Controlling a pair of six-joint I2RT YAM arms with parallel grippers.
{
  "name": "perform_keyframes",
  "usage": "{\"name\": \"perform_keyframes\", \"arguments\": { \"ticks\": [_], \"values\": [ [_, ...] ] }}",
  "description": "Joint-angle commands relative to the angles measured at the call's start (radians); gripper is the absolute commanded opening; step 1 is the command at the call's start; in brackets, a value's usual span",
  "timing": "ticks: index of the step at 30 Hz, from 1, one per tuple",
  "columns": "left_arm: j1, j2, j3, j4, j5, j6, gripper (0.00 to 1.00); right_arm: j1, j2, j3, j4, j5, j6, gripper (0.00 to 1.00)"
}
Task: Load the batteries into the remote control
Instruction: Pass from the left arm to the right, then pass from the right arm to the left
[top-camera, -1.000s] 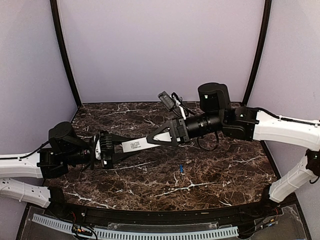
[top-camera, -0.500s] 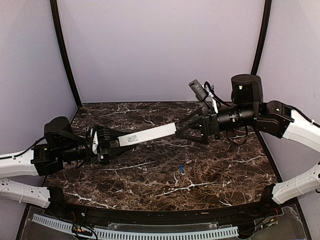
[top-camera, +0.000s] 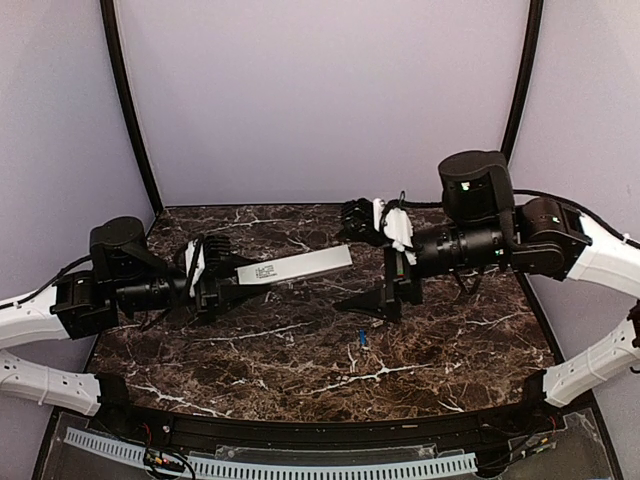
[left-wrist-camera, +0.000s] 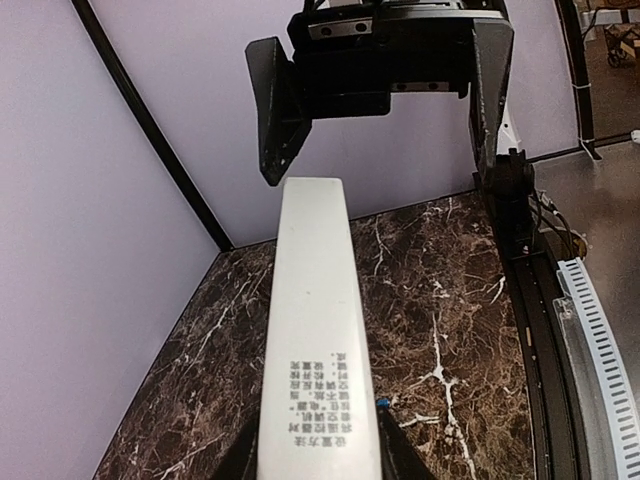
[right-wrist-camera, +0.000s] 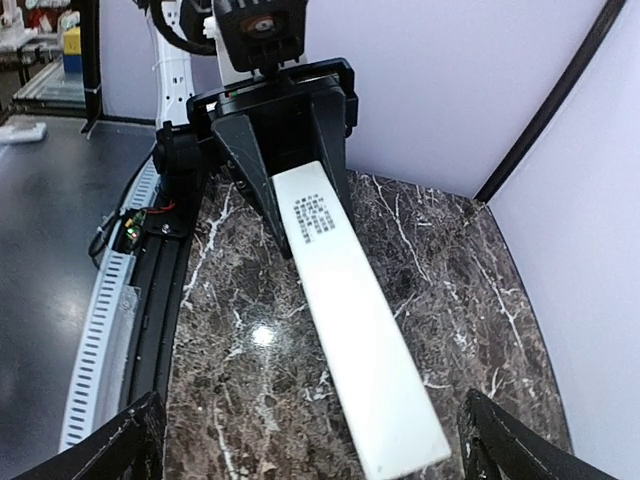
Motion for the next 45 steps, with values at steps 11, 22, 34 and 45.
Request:
{"name": "perform_keyframes", "arguments": {
  "ticks": [11,22,34,45],
  "values": [
    [0.001,0.017,0.038,-0.129,0.059,0.010,0.00,0.068,0.235,0.143,-0.070,0.207,-0.260,0.72],
    [0.002,0.015,0.049,-0.143,0.092,0.012,0.00,0.071,0.272,0.156,-0.103,0.238,-0.250,0.29],
    [0.002,-0.048,-0.088,0.163,0.097,-0.079,0.79,0.068,0.174,0.078,0.039,0.135,-0.134,0.00],
    [0.002,-0.027,-0.162,0.484,0.182,-0.206,0.67,0.069,0.078,-0.038,0.222,0.009,-0.053,0.00]
  ]
}}
